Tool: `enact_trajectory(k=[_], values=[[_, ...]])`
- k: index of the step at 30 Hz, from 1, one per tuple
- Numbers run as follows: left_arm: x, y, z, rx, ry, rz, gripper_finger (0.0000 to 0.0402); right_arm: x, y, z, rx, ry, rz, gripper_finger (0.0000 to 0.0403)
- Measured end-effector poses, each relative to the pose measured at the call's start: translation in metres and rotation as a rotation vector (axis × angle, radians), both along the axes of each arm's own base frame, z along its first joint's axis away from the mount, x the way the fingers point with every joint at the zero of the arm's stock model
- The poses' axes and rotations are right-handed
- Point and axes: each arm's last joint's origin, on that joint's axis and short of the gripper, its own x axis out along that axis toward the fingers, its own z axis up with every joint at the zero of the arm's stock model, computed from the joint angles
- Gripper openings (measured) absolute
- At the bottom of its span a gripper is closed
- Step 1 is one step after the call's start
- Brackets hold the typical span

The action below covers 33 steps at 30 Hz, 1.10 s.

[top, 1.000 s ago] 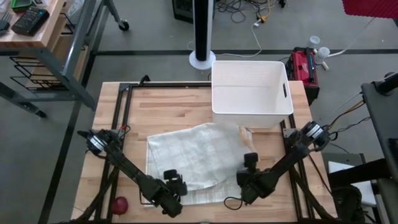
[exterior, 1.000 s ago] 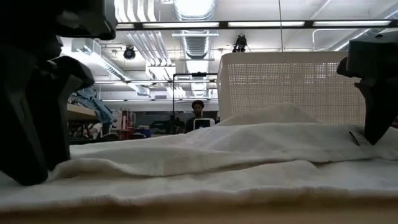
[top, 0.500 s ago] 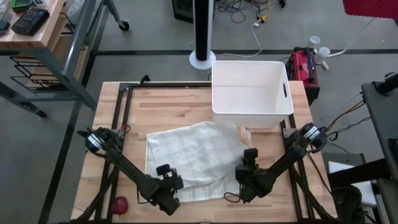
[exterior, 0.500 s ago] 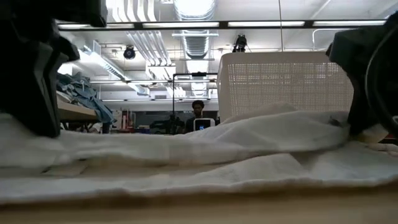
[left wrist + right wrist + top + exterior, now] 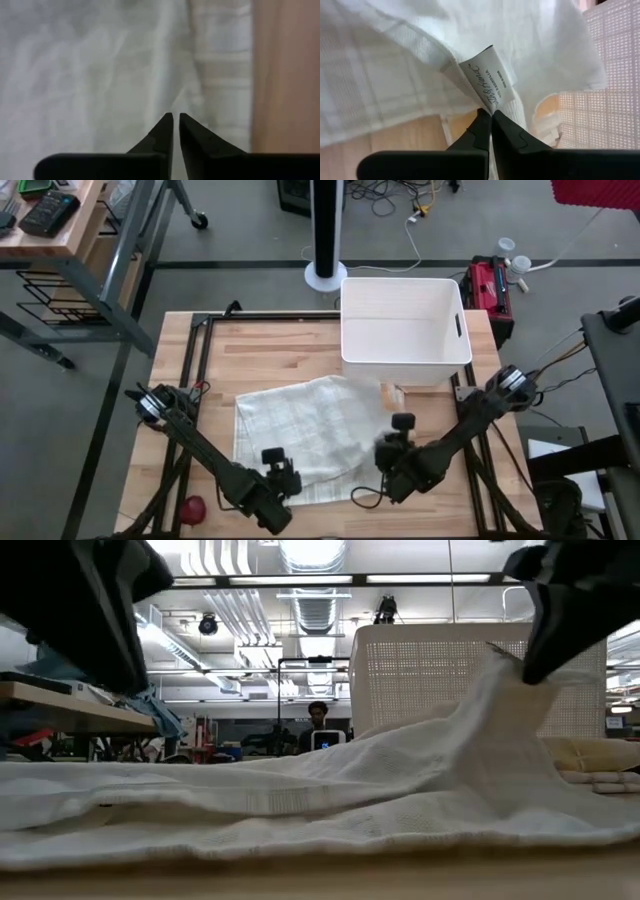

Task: Fold towel
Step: Fold the white checkered towel

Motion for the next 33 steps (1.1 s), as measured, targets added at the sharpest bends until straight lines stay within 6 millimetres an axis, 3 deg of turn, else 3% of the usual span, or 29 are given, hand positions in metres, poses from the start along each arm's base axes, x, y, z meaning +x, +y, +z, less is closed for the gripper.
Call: enact_trajectory(k=[7,14,21,26,33], values=[[-0.001,-0.002,-0.022,-0.111,-0.005,-0.003,0.0088,0.01,-0.002,0.014,0.044,-0.043,-0.016,0.0],[-0.002,0.0,-0.037,-0.174,-0.034,0.023,0.0167,0.012,-0.002,0.016,0.054,-0.057,-0.024,0.0],[-0.003,0.012,-0.06,-0.222,-0.037,0.122,0.0199,0.014,-0.001,0.016,0.065,-0.071,-0.023,0.0],[-0.001,0.016,-0.059,-0.281,-0.037,0.218,0.0166,0.014,-0.001,0.015,0.074,-0.069,-0.025,0.0],[0.001,0.015,-0.055,-0.283,-0.035,0.191,0.0025,0.014,-0.001,0.015,0.09,-0.059,-0.029,0.0]])
